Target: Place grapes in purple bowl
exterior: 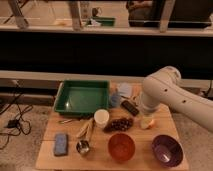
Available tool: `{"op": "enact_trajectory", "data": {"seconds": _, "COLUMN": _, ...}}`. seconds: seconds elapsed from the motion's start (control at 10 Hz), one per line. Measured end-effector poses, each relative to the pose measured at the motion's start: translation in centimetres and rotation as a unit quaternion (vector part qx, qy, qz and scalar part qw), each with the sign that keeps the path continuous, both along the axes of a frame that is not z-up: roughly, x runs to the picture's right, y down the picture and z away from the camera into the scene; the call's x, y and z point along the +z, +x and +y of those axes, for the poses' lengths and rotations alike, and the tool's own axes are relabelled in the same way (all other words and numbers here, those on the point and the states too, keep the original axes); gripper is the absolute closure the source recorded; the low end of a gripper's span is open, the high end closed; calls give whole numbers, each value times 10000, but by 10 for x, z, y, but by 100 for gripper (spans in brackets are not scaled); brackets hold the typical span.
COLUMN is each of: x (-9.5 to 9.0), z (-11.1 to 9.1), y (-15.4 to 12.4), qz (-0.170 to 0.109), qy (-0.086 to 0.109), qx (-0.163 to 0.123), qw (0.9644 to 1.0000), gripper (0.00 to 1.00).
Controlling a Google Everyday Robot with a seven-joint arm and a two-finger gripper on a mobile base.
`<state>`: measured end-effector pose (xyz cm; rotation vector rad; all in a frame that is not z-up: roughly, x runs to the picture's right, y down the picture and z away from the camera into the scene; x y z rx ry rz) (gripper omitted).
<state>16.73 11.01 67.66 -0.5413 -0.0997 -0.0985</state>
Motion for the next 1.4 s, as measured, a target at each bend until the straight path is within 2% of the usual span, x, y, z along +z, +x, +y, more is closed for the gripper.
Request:
{"op": "enact_trajectory", "data": {"seconds": 0.3, "x": 12, "z": 6, "y": -16, "qz": -141, "qy": -120, "qx": 58, "qw": 9998, "gripper": 20}}
{"op": "enact_trajectory", "data": {"seconds": 0.5, "x": 22, "z": 14, "y": -37, "qz": -324, "qy": -282, "qx": 108, "qw": 9990, "gripper": 20}}
{"op": "enact_trajectory", "data": {"seconds": 0.7, "x": 32, "z": 18, "y": -40, "qz": -502, "qy": -490, "qx": 223, "qw": 9973, "gripper": 20}}
{"op": "enact_trajectory", "data": {"seconds": 0.9, "x": 45, "z": 13, "y": -45, "qz": -734, "qy": -614, "qx": 288, "qw": 9950, "gripper": 20}}
{"op": "enact_trajectory", "data": {"seconds": 1.1, "x": 57, "z": 13, "y": -43, "qz": -822, "qy": -725, "qx": 359, "qw": 9933, "gripper": 20}}
{"op": "enact_trajectory", "data": {"seconds": 1.4, "x": 80, "z": 30, "y": -49, "qz": -889, "qy": -942, "qx": 330, "qw": 9910, "gripper": 20}}
